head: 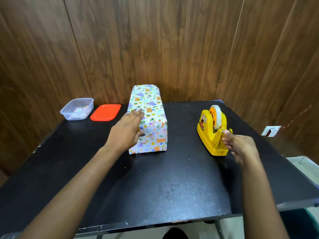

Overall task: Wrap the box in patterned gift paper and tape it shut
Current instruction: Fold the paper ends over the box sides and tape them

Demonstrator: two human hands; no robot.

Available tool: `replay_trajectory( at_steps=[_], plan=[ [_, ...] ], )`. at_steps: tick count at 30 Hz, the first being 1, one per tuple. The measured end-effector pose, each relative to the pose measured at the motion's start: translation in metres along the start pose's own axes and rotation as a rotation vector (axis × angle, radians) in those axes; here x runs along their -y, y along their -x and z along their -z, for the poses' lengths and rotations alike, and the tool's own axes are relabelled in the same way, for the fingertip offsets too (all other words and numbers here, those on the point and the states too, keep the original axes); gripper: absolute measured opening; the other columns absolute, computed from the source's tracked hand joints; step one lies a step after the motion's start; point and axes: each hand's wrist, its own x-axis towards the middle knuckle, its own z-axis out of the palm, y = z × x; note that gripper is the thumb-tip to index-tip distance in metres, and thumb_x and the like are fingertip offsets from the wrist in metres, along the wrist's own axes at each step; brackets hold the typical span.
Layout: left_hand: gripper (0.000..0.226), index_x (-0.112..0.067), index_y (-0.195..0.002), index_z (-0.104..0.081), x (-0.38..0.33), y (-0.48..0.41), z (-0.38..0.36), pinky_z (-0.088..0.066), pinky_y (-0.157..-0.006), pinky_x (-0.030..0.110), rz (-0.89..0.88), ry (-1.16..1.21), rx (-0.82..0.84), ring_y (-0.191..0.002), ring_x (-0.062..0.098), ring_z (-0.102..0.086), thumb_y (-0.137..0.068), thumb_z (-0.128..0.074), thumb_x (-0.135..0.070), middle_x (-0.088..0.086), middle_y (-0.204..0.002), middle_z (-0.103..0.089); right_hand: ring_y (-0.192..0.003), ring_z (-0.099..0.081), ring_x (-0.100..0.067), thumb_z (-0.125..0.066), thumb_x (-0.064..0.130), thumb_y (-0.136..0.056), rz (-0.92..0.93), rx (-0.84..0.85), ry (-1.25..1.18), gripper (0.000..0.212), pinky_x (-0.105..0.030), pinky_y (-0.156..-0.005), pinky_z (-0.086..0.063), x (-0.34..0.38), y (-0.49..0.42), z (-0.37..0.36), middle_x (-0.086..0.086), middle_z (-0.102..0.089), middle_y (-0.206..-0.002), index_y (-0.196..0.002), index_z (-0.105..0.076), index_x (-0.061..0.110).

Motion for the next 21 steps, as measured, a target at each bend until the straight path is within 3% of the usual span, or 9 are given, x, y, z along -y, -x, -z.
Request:
replay_trajectory(
  at_steps=[6, 12, 16, 19, 21],
  plan=[
    [0.071, -0.012, -0.145, -0.032, 0.001, -0.001, -0.002, -0.025, -0.111, 0.029, 0.004, 0.018, -0.016, -0.141, 0.017, -0.025, -0.085, -0.067, -0.028, 0.001, -0.153, -0.029, -0.058, -0.053, -0.011, -0.058, 0.025, -0.092, -0.039, 0.013, -0.266, 0.028, -0.023, -0.055, -0.037, -0.016, 0.009, -0.006, 0.008, -0.059, -0.044, -0.066, -0.055, 0.014],
    [0.07, -0.013, -0.145, -0.032, 0.003, -0.001, -0.005, -0.024, -0.112, 0.028, 0.007, 0.016, -0.025, -0.142, 0.016, -0.024, -0.085, -0.066, -0.028, 0.0, -0.153, -0.029, -0.048, -0.063, -0.006, -0.058, 0.023, -0.092, -0.039, 0.032, -0.52, 0.024, -0.022, -0.051, -0.052, -0.024, 0.014, -0.015, 0.006, -0.063, -0.048, -0.07, -0.054, 0.014],
    [0.069, -0.015, -0.145, -0.032, 0.001, 0.0, -0.005, -0.03, -0.108, 0.028, 0.013, 0.024, -0.025, -0.142, 0.015, -0.024, -0.086, -0.065, -0.029, -0.003, -0.153, -0.028, -0.046, -0.065, -0.011, -0.055, 0.015, -0.094, -0.054, -0.008, -0.644, 0.023, -0.026, -0.047, -0.057, -0.023, 0.014, -0.018, -0.001, -0.062, -0.046, -0.072, -0.053, 0.007],
    [0.069, -0.016, -0.145, -0.033, 0.002, 0.0, -0.005, -0.034, -0.107, 0.03, 0.024, 0.026, -0.013, -0.142, 0.015, -0.024, -0.085, -0.066, -0.029, -0.004, -0.153, -0.028, -0.045, -0.065, -0.013, -0.048, 0.01, -0.097, -0.121, 0.018, -0.719, 0.024, -0.027, -0.043, -0.055, -0.042, 0.018, -0.019, -0.014, -0.06, -0.062, -0.074, -0.049, 0.003],
    [0.07, -0.015, -0.144, -0.035, 0.003, -0.001, -0.005, -0.037, -0.105, 0.033, 0.027, 0.041, -0.028, -0.141, 0.016, -0.027, -0.084, -0.068, -0.027, -0.002, -0.152, -0.031, -0.05, -0.068, -0.014, -0.048, 0.012, -0.096, -0.098, 0.084, -0.808, 0.023, -0.027, -0.045, -0.056, -0.046, 0.023, -0.018, -0.014, -0.061, -0.066, -0.075, -0.049, 0.004]
  ],
)
